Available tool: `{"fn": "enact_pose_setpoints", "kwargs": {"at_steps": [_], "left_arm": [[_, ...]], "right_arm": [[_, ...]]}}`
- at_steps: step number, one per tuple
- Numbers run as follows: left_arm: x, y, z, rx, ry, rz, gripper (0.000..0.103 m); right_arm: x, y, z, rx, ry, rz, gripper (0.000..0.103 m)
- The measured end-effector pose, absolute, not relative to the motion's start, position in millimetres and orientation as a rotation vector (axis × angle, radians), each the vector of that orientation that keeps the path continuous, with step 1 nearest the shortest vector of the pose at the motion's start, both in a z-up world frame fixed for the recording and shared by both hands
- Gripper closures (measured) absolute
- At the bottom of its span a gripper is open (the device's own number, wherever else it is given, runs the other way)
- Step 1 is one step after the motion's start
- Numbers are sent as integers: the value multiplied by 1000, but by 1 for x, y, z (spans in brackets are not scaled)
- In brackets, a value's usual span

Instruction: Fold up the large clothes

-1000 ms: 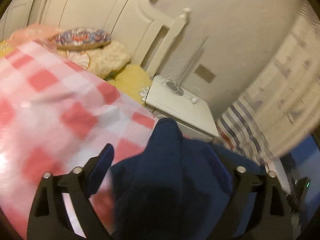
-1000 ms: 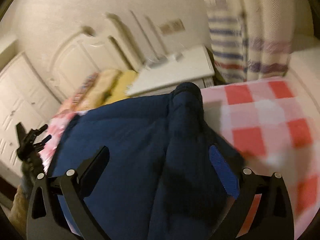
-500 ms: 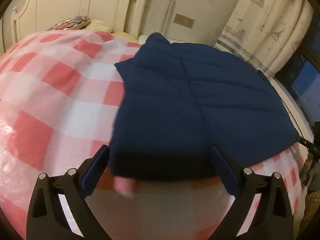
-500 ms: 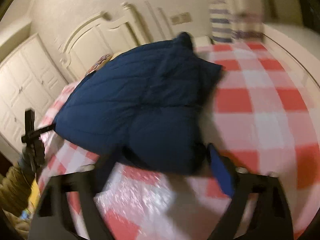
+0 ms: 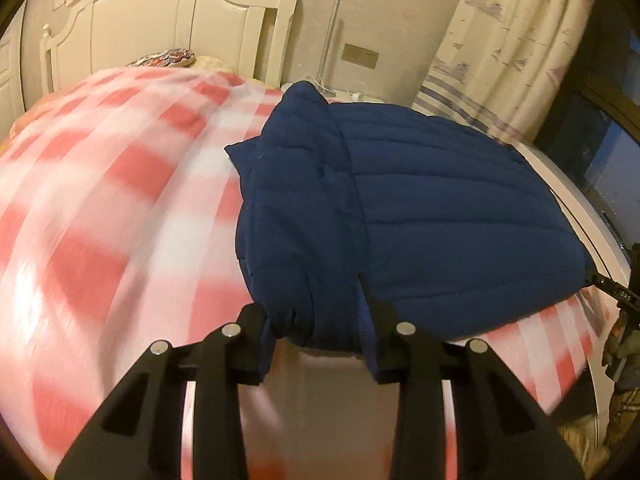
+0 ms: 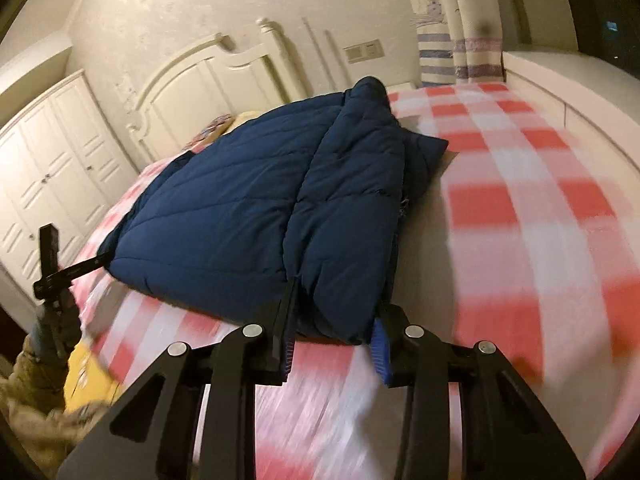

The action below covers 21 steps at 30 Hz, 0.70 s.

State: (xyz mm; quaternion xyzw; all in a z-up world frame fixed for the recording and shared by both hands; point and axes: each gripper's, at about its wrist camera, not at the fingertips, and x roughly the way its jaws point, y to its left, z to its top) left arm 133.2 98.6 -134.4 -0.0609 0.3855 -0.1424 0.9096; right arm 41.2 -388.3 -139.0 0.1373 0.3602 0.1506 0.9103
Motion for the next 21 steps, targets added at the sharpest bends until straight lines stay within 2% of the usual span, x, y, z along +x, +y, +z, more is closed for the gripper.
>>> {"fn": "enact_pose_setpoints", "kwargs": {"at_steps": [7, 10, 13, 15, 16, 18, 19, 20, 21], "left_arm": [[52, 127, -140, -153, 793, -292, 63], [29, 137, -141, -149, 802, -298, 58], [12, 148, -136, -140, 813, -302, 50], [0, 155, -125, -81, 780, -242, 29], [-5, 159, -118, -65, 748, -207, 24], [-11, 165, -87, -68, 639, -163, 14], [-10, 163, -71, -82, 598, -174, 11], [-7, 159, -58, -93, 564, -185, 2], [-2, 149, -39, -99, 512, -194, 2]], "right_arm": [[-48, -361, -136, 274, 766, 347, 63], [-73, -355, -132, 259, 789, 357, 60], [-88, -358, -127, 233, 824, 344, 59], [-98, -371, -111, 224, 794, 283, 59], [-102, -383, -96, 239, 751, 232, 58], [-100, -392, -67, 244, 660, 175, 44], [-95, -390, -49, 232, 604, 172, 41], [-88, -385, -37, 220, 569, 179, 33], [-76, -374, -22, 202, 529, 195, 19]]}}
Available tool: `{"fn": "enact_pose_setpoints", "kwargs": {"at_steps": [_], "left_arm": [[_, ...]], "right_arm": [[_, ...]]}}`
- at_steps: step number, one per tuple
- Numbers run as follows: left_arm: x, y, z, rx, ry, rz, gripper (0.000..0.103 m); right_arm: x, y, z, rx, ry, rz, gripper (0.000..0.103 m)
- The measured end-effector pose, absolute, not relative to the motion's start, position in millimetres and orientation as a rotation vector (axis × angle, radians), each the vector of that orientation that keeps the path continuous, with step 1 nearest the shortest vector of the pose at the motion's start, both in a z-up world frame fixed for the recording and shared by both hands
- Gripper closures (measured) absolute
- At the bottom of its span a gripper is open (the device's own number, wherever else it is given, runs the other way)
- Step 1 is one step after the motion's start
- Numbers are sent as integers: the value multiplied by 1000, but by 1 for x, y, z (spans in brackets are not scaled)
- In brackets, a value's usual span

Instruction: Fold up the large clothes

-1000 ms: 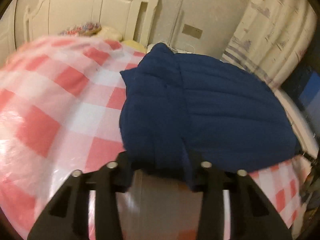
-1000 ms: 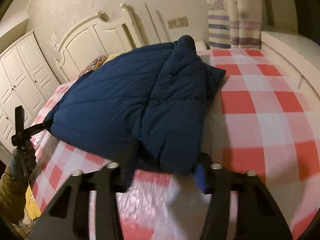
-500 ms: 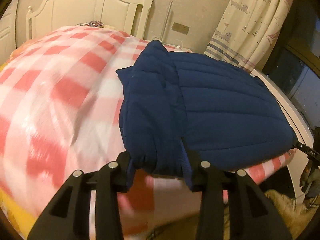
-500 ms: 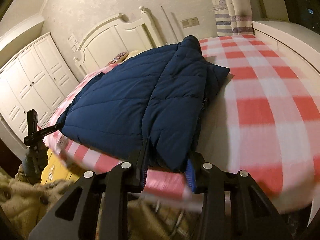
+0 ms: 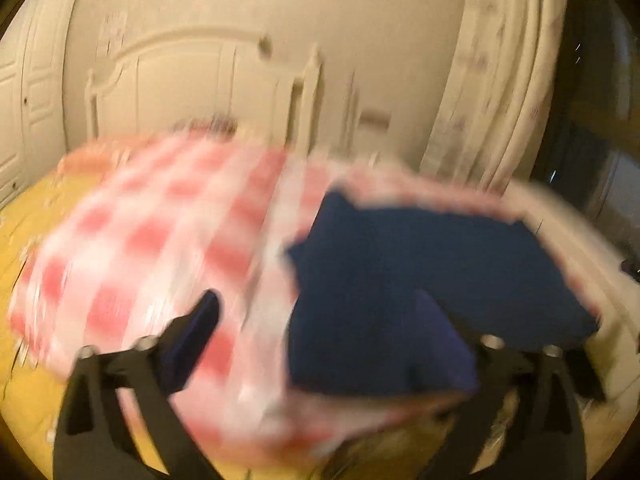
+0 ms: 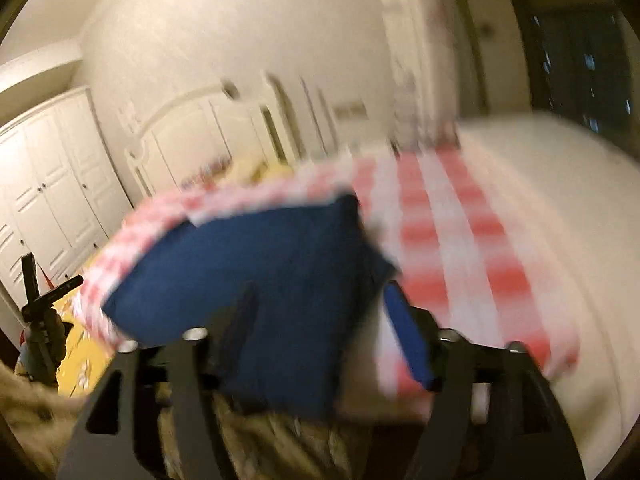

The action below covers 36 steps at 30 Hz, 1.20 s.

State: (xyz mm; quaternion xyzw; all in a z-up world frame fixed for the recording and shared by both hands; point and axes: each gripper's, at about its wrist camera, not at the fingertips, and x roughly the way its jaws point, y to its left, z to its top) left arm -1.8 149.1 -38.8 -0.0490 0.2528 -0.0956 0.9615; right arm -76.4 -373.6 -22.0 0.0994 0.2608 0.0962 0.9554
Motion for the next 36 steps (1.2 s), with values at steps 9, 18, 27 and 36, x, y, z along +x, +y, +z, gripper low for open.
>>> {"fn": "enact_pose_setpoints", "kwargs": {"at_steps": [9, 18, 27, 36], "left_arm": [[151, 26, 0, 41, 578, -116, 2], [267, -26, -87, 204, 799, -58, 3], [305, -27, -129, 155, 861, -92, 2], [307, -22, -135, 100, 865, -117, 2]], "right_arm": [[105, -243, 2, -16, 554, 301, 8], [212, -204, -96, -118, 861, 254, 34], [246, -222, -135, -21, 911, 216, 33], [246, -216, -137, -67, 900, 162, 30]]}}
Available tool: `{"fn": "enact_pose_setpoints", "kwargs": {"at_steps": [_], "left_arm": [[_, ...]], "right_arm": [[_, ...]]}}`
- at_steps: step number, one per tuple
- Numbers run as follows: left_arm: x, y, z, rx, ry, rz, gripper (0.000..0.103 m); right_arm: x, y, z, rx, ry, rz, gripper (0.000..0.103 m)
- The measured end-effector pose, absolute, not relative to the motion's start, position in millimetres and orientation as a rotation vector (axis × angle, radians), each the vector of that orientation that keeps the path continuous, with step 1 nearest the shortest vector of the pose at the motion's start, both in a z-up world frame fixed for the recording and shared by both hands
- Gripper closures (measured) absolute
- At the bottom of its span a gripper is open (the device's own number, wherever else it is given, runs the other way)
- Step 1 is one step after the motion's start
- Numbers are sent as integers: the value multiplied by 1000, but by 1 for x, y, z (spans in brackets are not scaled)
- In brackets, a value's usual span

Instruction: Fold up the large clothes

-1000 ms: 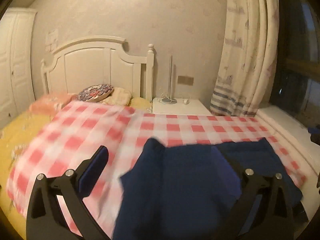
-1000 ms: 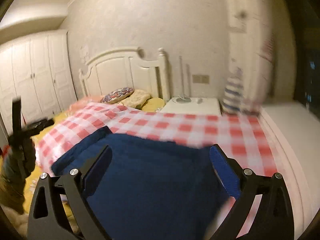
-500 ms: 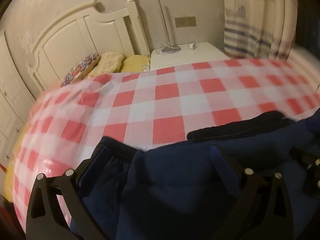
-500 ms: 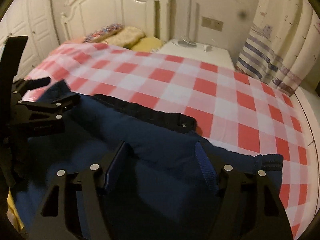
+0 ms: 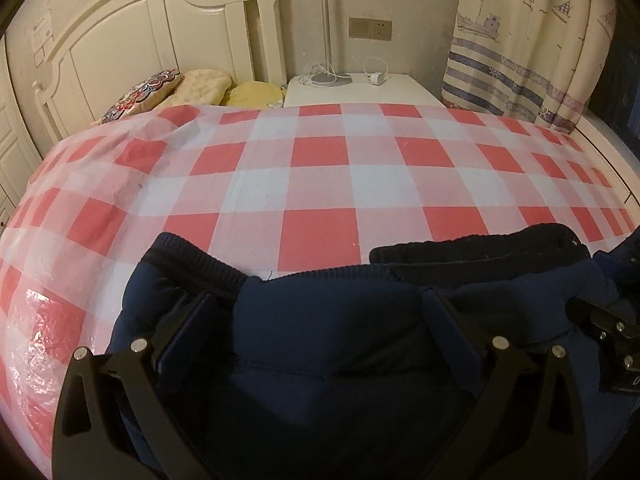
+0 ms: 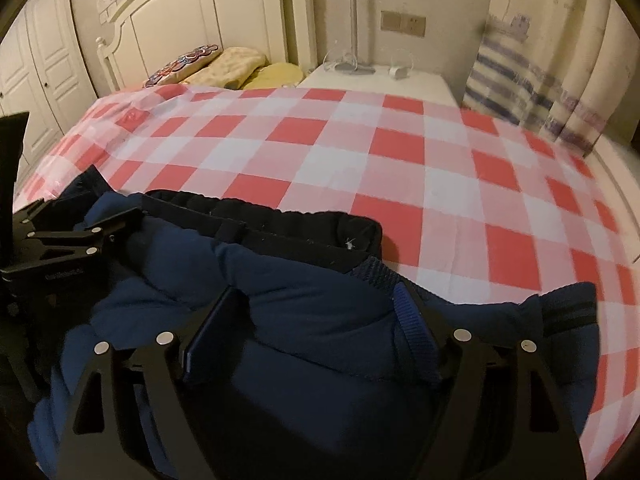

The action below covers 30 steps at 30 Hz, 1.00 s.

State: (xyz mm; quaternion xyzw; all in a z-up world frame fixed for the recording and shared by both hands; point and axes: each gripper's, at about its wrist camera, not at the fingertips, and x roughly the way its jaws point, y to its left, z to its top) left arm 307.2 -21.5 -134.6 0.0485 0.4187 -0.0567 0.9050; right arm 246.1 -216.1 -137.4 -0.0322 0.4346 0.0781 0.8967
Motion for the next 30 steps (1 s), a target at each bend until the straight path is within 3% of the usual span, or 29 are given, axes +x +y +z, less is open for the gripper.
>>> {"fn": "enact_pose_setpoints", "kwargs": {"at_steps": [7, 11, 13, 16, 18, 25, 29, 30], "left_arm": [[307, -20, -134, 84, 862, -124, 2], [307, -19, -134, 77, 864, -127, 2], [308, -18, -134, 70, 866, -130, 2], [308, -18, -134, 68, 866, -131, 2], [308, -18, -134, 67, 867, -132, 2], [307, -16, -135, 44, 873, -141, 2], [305, -13, -133, 26, 867, -148, 2], [305, -12, -132, 16, 862, -152, 2]], "right_arm": [[200, -240, -99, -35, 665, -36, 26], [210, -272, -110, -26, 812, -77, 12], [228, -295, -135, 75, 944, 3, 11], [234, -318, -141, 233, 968, 71, 11], [230, -324, -135, 270, 944, 45, 19], [207, -216, -77, -22, 813, 128, 15], [232, -163, -120, -192, 944, 157, 14], [238, -159, -138, -205, 981, 155, 8]]}}
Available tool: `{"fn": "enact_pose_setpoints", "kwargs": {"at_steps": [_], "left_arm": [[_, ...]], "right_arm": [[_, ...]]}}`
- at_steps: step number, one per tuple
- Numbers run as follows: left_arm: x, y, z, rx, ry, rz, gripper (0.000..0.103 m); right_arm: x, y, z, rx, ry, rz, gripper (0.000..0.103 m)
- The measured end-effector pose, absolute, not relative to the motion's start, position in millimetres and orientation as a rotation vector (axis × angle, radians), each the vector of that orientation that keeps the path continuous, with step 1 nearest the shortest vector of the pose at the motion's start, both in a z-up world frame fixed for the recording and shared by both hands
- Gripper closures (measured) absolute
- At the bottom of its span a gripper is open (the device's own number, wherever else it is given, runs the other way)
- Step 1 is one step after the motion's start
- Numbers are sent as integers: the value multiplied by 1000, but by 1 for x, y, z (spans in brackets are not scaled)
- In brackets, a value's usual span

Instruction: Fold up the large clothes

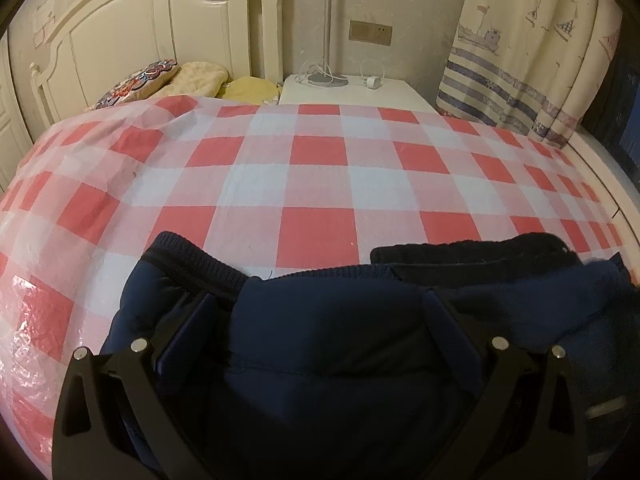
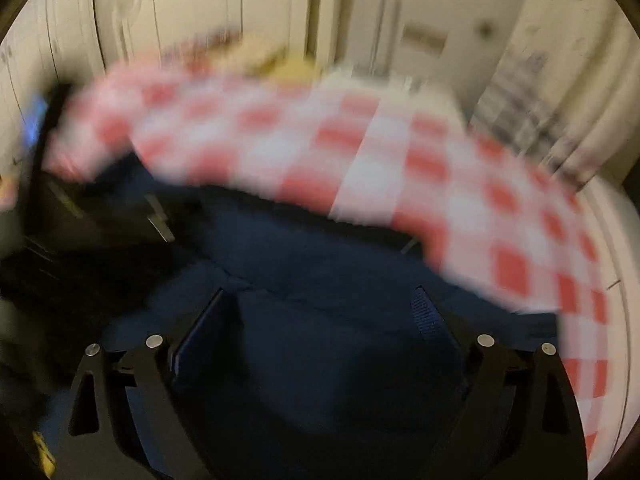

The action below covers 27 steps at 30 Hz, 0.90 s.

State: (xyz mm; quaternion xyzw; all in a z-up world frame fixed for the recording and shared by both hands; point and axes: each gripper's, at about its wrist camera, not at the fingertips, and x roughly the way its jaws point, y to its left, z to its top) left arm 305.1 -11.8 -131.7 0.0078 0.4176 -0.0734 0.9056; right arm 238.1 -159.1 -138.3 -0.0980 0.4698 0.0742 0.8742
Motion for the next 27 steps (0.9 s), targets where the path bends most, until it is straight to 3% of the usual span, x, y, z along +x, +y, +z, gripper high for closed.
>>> {"fn": "enact_pose_setpoints", "kwargs": {"at_steps": [8, 11, 13, 15, 23, 27], "left_arm": [[272, -1, -86, 48, 737, -89, 3], [285, 6, -115, 161, 836, 7, 2], [303, 34, -134, -29, 974, -64, 2], [311, 53, -136, -145, 997, -58, 2], [310, 44, -133, -88, 959, -16, 2], [296, 42, -130, -65, 908, 9, 2]], "right_arm": [[228, -163, -144, -181, 917, 163, 8], [225, -164, -142, -175, 911, 166, 8], [225, -165, -141, -165, 909, 172, 8], [224, -163, -140, -170, 903, 168, 8], [223, -173, -135, -105, 912, 226, 6], [191, -208, -100, 87, 800, 213, 6]]}}
